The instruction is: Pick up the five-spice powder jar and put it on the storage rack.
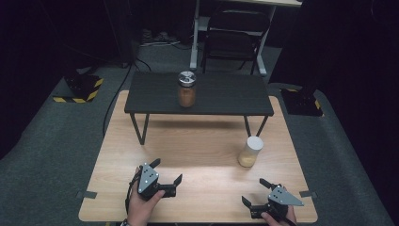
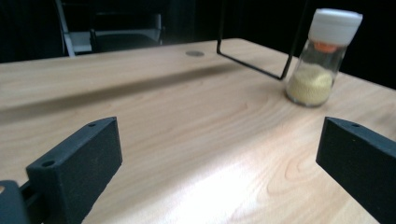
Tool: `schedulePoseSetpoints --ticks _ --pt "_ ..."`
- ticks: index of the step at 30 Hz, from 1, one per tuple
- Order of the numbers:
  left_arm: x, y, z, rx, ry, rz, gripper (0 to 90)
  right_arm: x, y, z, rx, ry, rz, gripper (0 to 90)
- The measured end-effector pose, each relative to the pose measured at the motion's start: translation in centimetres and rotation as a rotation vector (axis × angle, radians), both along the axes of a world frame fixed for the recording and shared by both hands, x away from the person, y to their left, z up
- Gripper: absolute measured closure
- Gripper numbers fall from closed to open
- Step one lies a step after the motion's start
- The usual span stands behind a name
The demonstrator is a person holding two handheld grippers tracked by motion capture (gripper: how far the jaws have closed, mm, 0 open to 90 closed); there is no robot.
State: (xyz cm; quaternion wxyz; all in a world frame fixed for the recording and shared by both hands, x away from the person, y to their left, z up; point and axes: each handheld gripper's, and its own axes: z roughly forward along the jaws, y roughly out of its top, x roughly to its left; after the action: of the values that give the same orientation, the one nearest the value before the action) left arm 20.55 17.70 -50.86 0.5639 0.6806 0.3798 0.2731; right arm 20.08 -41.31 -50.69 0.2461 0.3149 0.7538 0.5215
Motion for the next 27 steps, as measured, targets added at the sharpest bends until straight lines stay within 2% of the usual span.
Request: schedulePoseSetpoints --ticks 9,10,16,21,26,27 --pt "-0.3 -0.1 -0.9 0.042 0.015 -0.008 0.4 0.0 0.0 0.0 -0.005 -0.002 0.001 0.1" --pt "-0.3 -0.2 -1.0 0.059 0.014 -0.009 0.4 0.0 0.1 0.0 -0.006 -0.003 0.001 0.1" --pt "-0.4 -0.1 -1.3 0.079 0.034 -0.009 0.4 0.0 0.1 0.0 -0.006 -0.003 0.001 0.1" --pt "-0.4 -0.1 -1.2 0.088 0.040 -0.015 0.4 0.0 0.1 0.0 -0.008 -0.002 0.001 0.1" --pt "-0.5 -0.5 -0.9 0.119 0.043 -0.011 0.4 -0.1 0.2 0.0 -0.007 -0.003 -0.003 0.1" --pt "-0.4 -0.7 -0.6 0.137 0.062 -0.007 0.5 -0.1 0.2 0.1 -0.008 -0.001 -0.004 0.1"
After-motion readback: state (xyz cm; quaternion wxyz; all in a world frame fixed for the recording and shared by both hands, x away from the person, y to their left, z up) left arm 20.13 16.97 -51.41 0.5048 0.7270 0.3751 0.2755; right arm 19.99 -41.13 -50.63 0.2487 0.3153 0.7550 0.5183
